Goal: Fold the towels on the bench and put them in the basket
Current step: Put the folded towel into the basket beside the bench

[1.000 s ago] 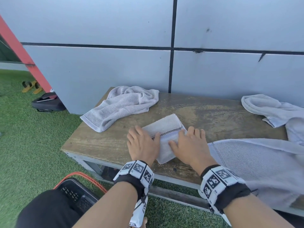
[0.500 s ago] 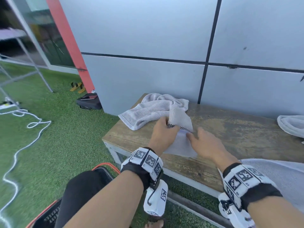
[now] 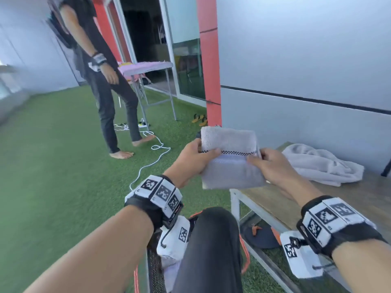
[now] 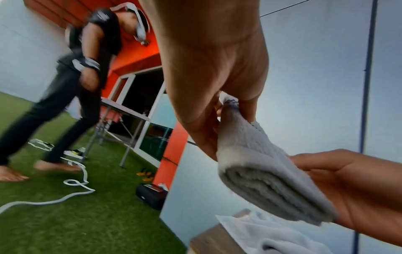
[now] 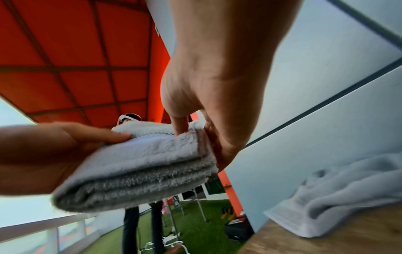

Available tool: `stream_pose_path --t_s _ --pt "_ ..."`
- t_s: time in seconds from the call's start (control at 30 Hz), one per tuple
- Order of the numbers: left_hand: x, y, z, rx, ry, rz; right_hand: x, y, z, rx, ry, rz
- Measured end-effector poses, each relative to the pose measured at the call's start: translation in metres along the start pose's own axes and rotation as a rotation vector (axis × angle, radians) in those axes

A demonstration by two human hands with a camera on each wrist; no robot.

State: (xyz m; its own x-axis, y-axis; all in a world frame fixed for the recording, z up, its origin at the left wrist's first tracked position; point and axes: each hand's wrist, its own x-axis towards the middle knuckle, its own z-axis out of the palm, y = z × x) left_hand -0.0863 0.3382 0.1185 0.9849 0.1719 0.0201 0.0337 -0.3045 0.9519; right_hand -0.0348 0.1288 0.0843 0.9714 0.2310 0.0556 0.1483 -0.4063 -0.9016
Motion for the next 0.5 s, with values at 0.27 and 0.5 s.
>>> stream_pose_path --t_s 0.27,0.5 --pt "0.015 -0.074 -0.055 -0.046 0.041 -0.148 0.029 0.000 0.060 -0.162 -0.168 -0.038" --pt "0.038 -0.185 -0.032 -0.066 -0.003 -0.342 0.064 0.076 0.110 -0.391 -0.279 0.074"
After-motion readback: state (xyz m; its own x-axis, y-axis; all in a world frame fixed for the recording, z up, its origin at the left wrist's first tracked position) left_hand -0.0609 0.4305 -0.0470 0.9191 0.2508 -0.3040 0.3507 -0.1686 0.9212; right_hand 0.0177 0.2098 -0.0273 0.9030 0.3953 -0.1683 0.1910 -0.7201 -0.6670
